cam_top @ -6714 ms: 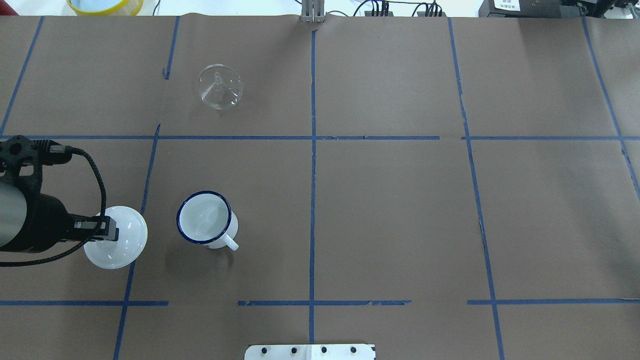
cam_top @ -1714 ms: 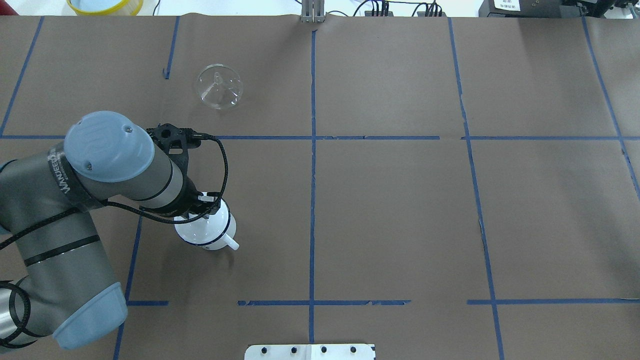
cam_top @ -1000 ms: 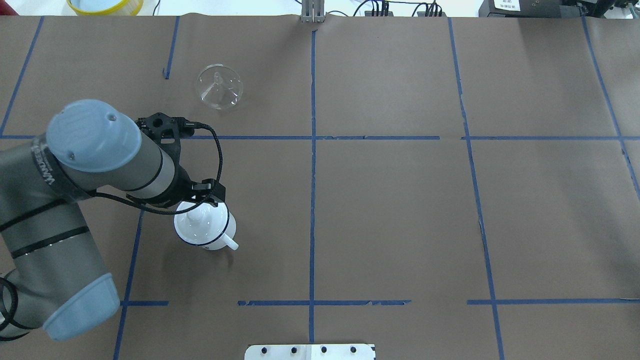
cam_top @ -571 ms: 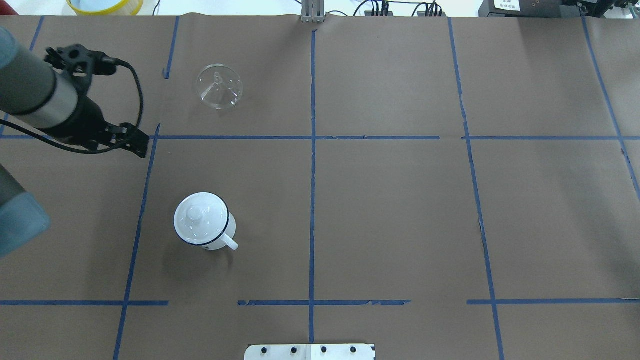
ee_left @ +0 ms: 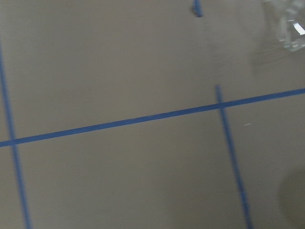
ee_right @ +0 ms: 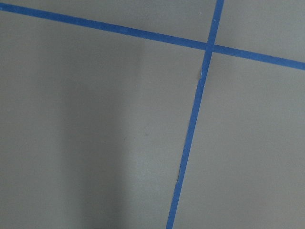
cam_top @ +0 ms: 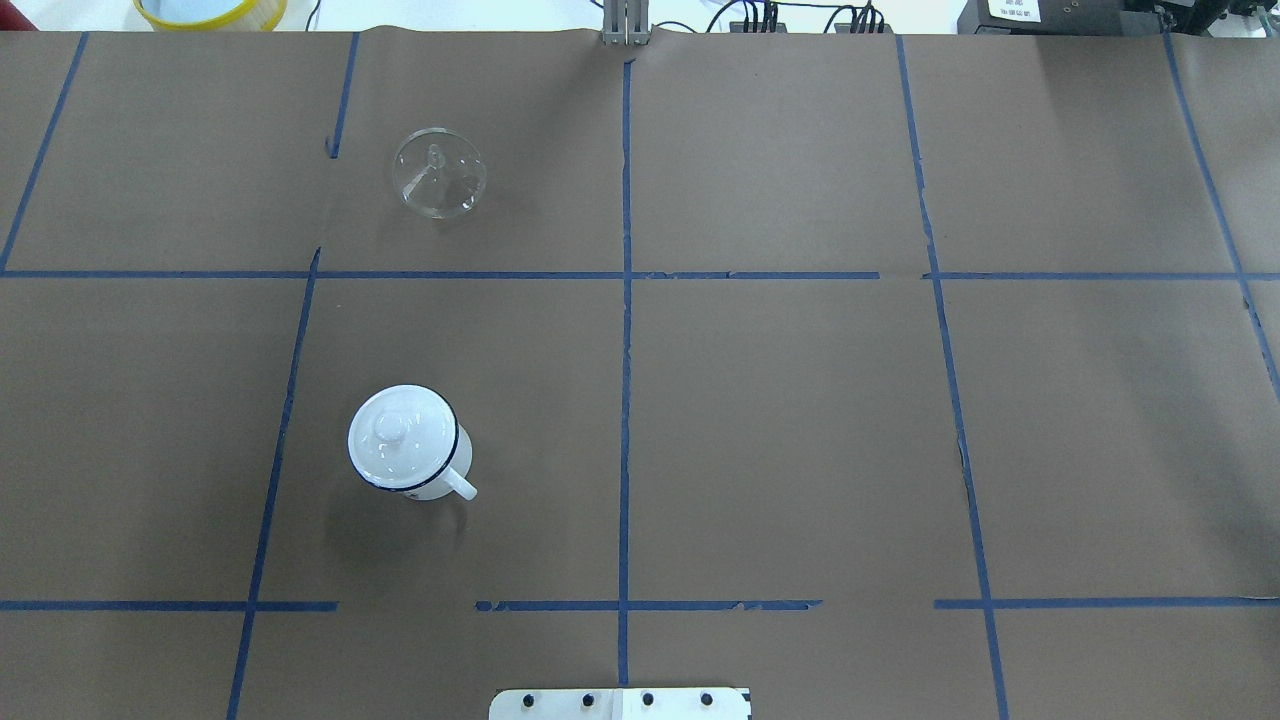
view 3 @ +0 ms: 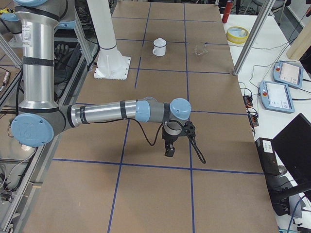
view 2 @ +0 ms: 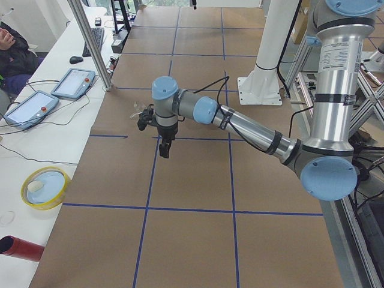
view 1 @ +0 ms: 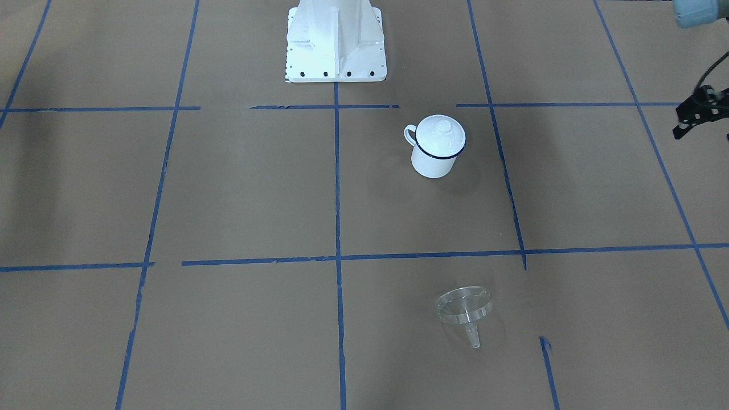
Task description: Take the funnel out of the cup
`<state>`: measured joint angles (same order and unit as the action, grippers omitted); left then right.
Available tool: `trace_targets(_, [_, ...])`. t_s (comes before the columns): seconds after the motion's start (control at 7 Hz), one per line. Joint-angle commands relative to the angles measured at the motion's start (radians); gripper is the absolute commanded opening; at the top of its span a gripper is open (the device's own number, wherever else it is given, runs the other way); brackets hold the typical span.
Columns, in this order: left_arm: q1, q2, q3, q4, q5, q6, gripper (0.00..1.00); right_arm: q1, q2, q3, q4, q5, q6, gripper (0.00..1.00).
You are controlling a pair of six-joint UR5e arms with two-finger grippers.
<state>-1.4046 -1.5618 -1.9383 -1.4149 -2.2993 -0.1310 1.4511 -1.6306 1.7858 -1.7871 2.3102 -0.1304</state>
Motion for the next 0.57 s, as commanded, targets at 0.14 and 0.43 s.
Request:
trace_targets(0.14, [-0.155, 0.083, 0.172, -0.069, -0.025, 0.176, 1.00, 0.000, 0.000, 0.001, 0.000, 0.000, 0.000, 1.00])
trace_targets(0.43, [-0.180, 0.091, 0.220, -0.085, -0.023, 0.171, 1.00, 0.000, 0.000, 0.001, 0.000, 0.000, 0.000, 1.00])
